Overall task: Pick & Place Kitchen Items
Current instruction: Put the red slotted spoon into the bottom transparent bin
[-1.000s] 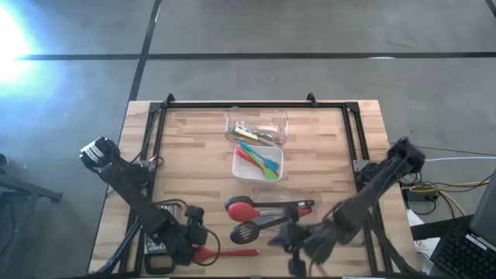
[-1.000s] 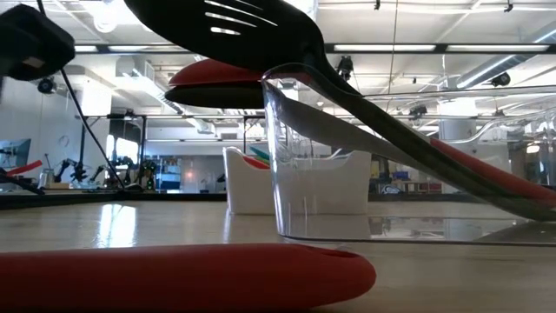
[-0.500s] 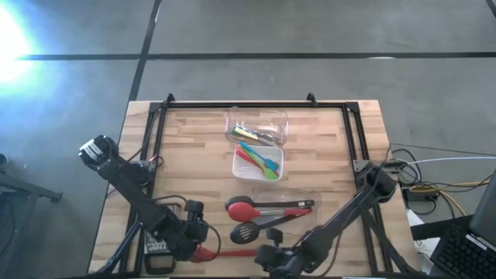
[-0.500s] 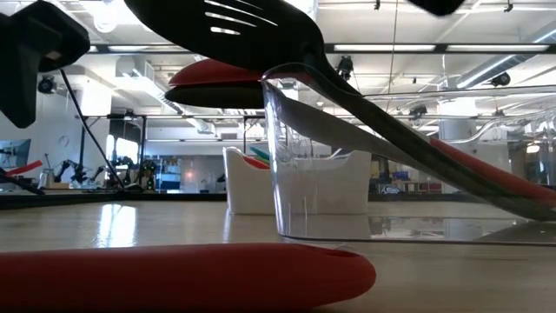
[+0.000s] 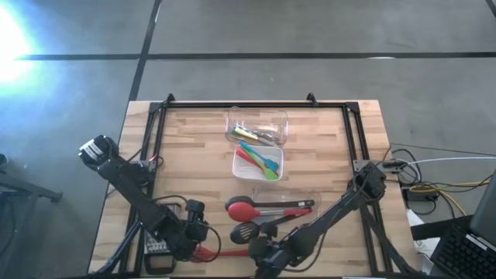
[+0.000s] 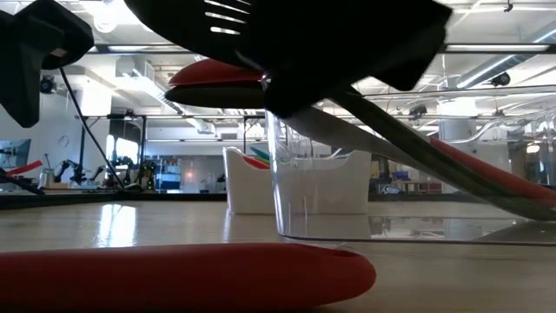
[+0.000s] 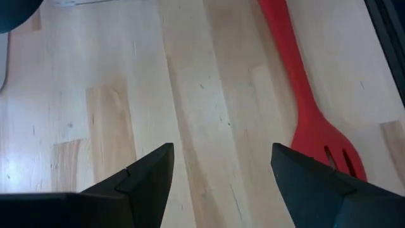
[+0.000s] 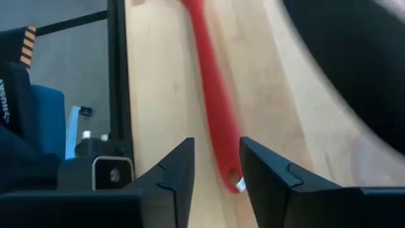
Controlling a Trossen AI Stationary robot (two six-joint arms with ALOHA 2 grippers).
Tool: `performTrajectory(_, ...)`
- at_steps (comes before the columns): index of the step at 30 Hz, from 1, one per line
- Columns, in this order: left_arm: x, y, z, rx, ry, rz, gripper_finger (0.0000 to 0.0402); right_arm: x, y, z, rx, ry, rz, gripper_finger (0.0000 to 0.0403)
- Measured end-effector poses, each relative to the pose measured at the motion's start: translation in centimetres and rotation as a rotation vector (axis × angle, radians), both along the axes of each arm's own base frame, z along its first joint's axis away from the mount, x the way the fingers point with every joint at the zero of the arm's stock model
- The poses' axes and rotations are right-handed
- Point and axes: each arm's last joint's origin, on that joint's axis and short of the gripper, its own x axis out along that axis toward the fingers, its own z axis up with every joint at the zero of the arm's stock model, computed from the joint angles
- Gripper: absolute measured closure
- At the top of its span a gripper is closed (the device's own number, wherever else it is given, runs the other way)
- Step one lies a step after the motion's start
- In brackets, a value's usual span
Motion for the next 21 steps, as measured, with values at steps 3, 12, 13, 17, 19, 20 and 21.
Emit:
performTrajectory(3, 0.0, 0.0, 0.0, 0.008, 0.001, -0.009, 0.0136, 0.4, -0.3, -0.3, 0.010, 0.011, 0.013, 0.0264)
performTrajectory(12, -0.2, 0.3, 2.1, 0.000, -0.021, -0.013, 0.0136, 0.7, -0.3, -1.8, -0.037, 0.034, 0.036, 0.0228)
performTrajectory(13, -0.2, 0.3, 2.4, -0.001, -0.031, -0.017, 0.0136, 0.8, -0.3, -2.0, -0.045, 0.037, 0.039, 0.0226)
performTrajectory(17, -0.5, 0.8, 3.7, -0.010, -0.080, -0.014, 0.0136, 1.1, -1.2, -2.2, -0.085, 0.054, 0.039, 0.0222)
performTrajectory(19, -0.7, 1.0, 4.2, -0.019, -0.099, -0.007, 0.0136, 1.5, -2.0, -2.3, -0.111, 0.058, 0.010, 0.0223)
performTrajectory(20, -0.8, 1.1, 4.4, -0.022, -0.107, -0.003, 0.0136, 1.6, -2.4, -2.3, -0.119, 0.065, 0.000, 0.0223)
performTrajectory(21, -0.8, 1.2, 4.7, -0.028, -0.115, 0.001, 0.0136, 1.8, -2.7, -2.4, -0.123, 0.068, -0.004, 0.0224)
